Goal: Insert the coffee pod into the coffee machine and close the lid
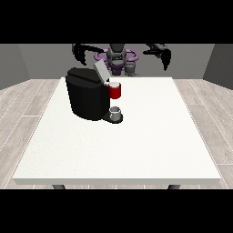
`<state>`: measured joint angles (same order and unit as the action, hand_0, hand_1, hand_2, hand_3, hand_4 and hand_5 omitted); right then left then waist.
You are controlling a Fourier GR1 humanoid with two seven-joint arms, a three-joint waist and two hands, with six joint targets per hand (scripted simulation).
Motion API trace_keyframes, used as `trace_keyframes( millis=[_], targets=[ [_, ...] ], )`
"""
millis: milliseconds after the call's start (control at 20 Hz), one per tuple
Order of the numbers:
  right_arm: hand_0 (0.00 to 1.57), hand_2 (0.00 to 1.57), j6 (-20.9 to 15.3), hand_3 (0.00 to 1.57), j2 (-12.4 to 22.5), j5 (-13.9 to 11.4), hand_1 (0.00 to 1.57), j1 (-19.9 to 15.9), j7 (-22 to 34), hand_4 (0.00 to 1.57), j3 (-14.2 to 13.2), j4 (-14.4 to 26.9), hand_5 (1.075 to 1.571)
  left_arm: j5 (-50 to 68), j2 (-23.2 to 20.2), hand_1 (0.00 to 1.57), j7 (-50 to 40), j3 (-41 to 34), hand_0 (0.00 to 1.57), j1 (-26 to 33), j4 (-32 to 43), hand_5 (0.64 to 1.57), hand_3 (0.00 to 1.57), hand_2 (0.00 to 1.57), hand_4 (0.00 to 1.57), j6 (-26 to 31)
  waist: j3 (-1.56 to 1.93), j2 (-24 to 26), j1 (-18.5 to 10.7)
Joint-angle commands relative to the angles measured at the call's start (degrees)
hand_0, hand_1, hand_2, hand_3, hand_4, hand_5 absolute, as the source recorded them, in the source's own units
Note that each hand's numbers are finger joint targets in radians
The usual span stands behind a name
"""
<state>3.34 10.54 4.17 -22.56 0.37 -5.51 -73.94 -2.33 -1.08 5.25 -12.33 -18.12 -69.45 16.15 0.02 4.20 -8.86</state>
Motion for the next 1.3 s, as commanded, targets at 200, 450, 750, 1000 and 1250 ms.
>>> trace_keyframes(
  millis=[200, 450, 750, 1000, 1250],
  targets=[
    [0.0, 0.0, 0.1, 0.0, 0.2, -0.6, 0.0, -4.6, -2.4, 0.0, -1.6, 7.1, 1.571, 2.7, -2.5, 0.0, -1.3, 0.9, 0.0, 4.5, -8.0, 1.571, 0.0, 0.0, 0.0, 1.0, -0.01, -3.8, -0.2],
    [0.0, 0.0, 0.4, 0.0, 0.4, -2.7, 0.0, -8.0, -6.4, 0.0, -1.1, 11.4, 1.571, 3.1, -2.8, 0.0, -2.4, 1.6, 0.0, 3.2, -10.6, 1.571, 0.0, 0.0, 0.0, -0.8, -0.01, -7.3, -0.3],
    [0.0, 0.0, -0.7, 0.0, -2.0, -5.0, 0.0, -10.3, -3.6, 0.0, 1.6, 11.7, 1.571, 4.6, -3.1, 0.0, -4.7, 1.3, 0.0, 3.1, -11.2, 1.571, 0.0, 0.0, 0.0, -3.9, -0.01, -5.6, 2.0],
    [0.0, 0.0, 2.0, 0.0, 0.0, -3.1, 0.0, -13.9, -3.5, 0.0, -0.4, 12.3, 1.571, 5.9, -6.2, 0.0, -1.8, -0.5, 0.0, 3.9, -9.1, 1.571, 0.0, 0.0, 0.0, -1.4, -0.02, -7.9, 2.4],
    [0.0, 0.0, -0.6, 0.0, -2.4, -5.1, 0.0, -17.6, -3.1, 0.0, 0.9, 14.9, 1.571, 3.7, -3.8, 0.0, -1.6, 2.8, 0.0, 2.7, -10.2, 1.571, 0.0, 0.0, 0.0, -3.9, -0.02, -9.0, 0.8]
  ],
)
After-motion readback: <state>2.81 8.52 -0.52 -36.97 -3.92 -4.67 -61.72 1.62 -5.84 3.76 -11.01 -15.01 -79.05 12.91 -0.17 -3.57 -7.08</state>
